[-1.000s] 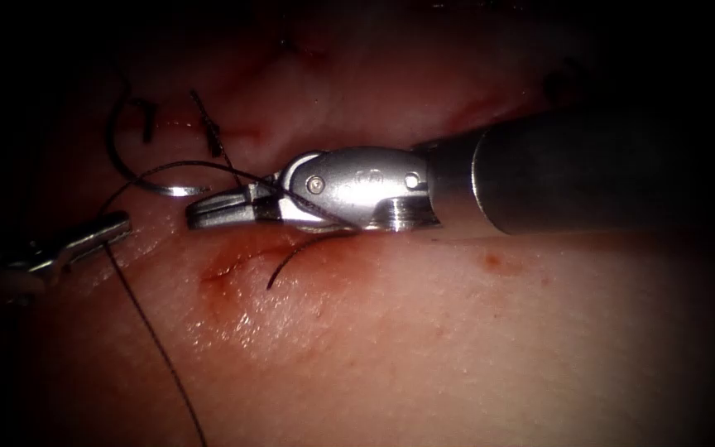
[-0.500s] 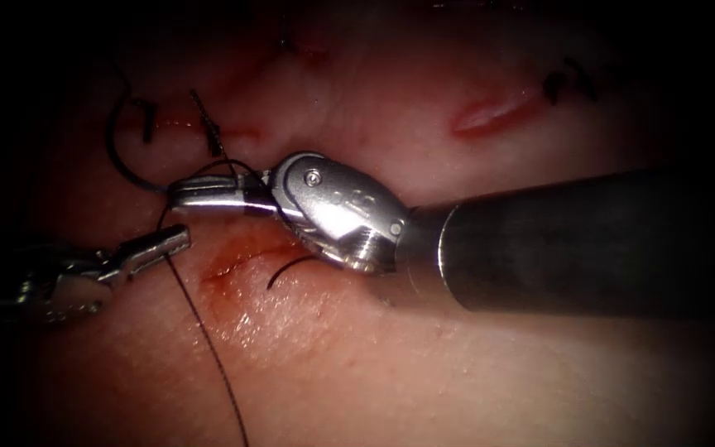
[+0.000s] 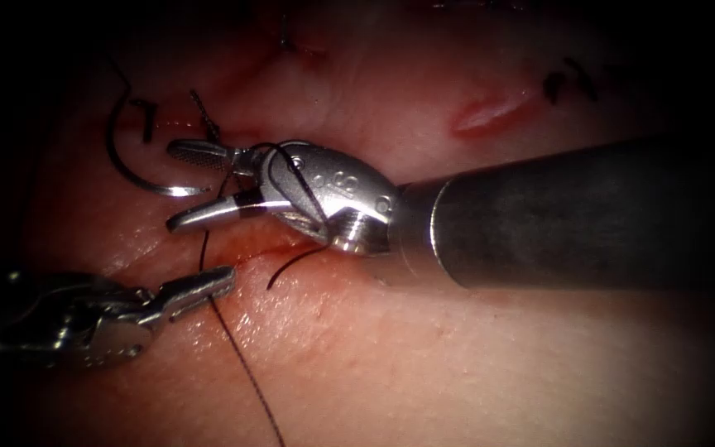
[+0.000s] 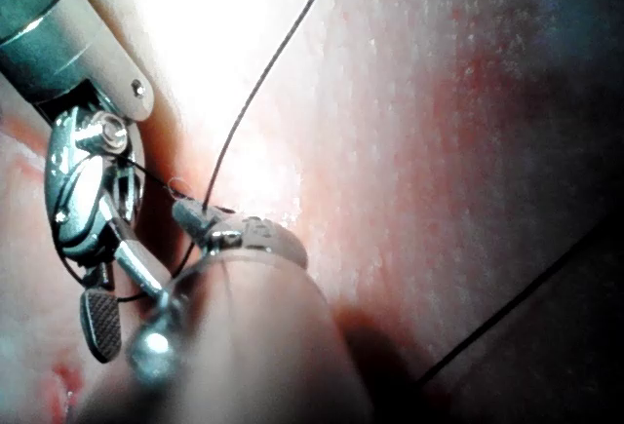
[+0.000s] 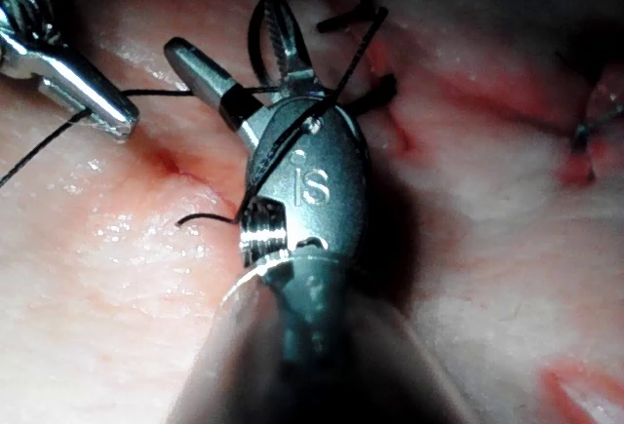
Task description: Wound Closure
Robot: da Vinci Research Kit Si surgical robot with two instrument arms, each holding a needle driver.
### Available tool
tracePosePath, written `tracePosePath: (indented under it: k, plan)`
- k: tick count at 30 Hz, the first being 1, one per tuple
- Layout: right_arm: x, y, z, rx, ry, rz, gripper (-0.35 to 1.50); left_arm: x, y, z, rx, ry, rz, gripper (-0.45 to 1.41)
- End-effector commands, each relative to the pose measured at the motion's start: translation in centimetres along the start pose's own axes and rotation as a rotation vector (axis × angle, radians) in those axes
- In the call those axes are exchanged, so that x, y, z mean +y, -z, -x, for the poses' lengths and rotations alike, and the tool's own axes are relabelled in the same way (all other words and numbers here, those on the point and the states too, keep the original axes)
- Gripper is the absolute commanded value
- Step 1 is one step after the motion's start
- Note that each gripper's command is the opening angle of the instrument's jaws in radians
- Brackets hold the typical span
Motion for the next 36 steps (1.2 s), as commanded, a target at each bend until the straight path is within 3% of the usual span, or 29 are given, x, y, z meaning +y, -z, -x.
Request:
tracePosePath:
  k: [1, 6, 15, 21, 27, 36]
  plan:
    - [0.04, -0.1, 0.03, -0.021, 0.014, -0.007, 1.19, -0.02, -0.04, 0.03, 0.007, 0.004, 0.001, -0.45]
    - [0.0, -0.11, 0.11, -0.109, 0.049, -0.032, 1.19, -0.16, 0.08, 0.07, 0.104, 0.014, 0.003, -0.45]
    - [-0.04, -0.1, 0.21, -0.167, 0.064, -0.05, 1.19, -0.36, 0.1, 0.05, 0.357, 0.157, 0.001, -0.45]
    - [-0.11, -0.1, 0.29, -0.201, 0.07, -0.122, 1.18, -0.5, 0.09, 0.25, 0.5, 0.259, -0.008, -0.45]
    - [-0.2, -0.09, 0.39, -0.212, 0.076, -0.212, 1.16, -0.58, 0.06, 0.58, 0.593, 0.32, -0.014, -0.45]
    - [-0.27, -0.1, 0.43, -0.191, 0.03, -0.309, 1.09, -0.67, -0.08, 0.94, 0.623, 0.405, -0.068, -0.45]
